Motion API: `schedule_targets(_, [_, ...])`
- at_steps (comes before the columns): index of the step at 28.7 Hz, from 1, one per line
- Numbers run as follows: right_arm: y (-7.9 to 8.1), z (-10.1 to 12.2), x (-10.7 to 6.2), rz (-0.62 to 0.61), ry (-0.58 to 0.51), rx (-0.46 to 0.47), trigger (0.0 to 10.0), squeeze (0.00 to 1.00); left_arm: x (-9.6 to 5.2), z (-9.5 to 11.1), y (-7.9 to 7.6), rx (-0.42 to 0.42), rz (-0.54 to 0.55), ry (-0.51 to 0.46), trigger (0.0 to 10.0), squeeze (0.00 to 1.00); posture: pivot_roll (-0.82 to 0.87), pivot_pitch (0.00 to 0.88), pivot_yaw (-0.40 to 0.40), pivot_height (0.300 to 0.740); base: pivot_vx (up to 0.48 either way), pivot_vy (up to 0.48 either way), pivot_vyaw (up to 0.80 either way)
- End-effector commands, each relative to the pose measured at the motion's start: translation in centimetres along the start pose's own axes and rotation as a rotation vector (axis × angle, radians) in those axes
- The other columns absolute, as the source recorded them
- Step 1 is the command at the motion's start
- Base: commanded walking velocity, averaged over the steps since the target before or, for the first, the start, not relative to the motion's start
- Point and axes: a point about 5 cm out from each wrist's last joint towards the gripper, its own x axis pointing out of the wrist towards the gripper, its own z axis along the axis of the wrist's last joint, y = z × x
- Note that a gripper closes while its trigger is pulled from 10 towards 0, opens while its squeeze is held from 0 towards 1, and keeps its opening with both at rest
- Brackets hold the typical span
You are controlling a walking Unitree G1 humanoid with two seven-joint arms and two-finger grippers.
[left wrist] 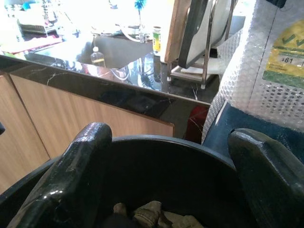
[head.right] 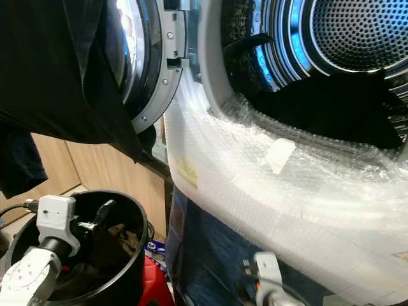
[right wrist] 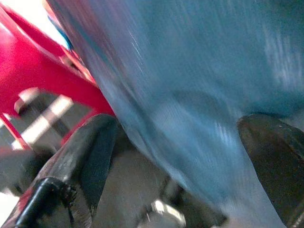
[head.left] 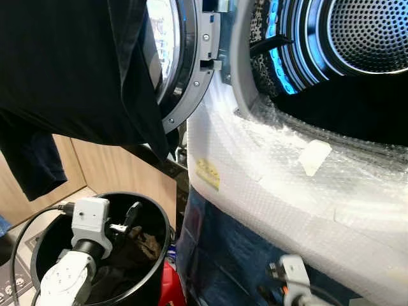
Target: Clothes washing
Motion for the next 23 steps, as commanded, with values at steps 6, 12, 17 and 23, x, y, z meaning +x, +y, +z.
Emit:
schedule_targets(6, [2.3, -1.3, 0.7, 0.168, -0.008, -0.022, 10.0, 1.00, 0.5, 1.8, 0.6, -0.019, 0.001, -0.045, 10.0, 0.00, 0.22, 0.000, -0.014, 0.740, 0.000, 0.000, 0.00])
schedule_targets(12, [2.7, -3.9, 0.3, 0.313, 0.110, -0.237, 10.0, 1.00, 0.0, 1.3, 0.2, -0.030, -0.032, -0.005, 10.0, 0.00, 0.21, 0.003, -0.010, 0.740, 0.000, 0.000, 0.00])
schedule_targets(17, [1.9, -6.5, -0.2, 0.281, 0.240, -0.474, 10.0, 1.00, -0.3, 0.8, 0.7, -0.078, -0.031, 0.049, 10.0, 0.00, 0.21, 0.008, -0.007, 0.740, 0.000, 0.000, 0.00])
schedule_targets(23, [2.0, -6.4, 0.5, 0.067, 0.248, -0.385, 10.0, 0.00, -0.9, -0.4, 2.3, -0.224, 0.057, 0.136, 10.0, 0.00, 0.22, 0.004, 0.005, 0.740, 0.000, 0.000, 0.00])
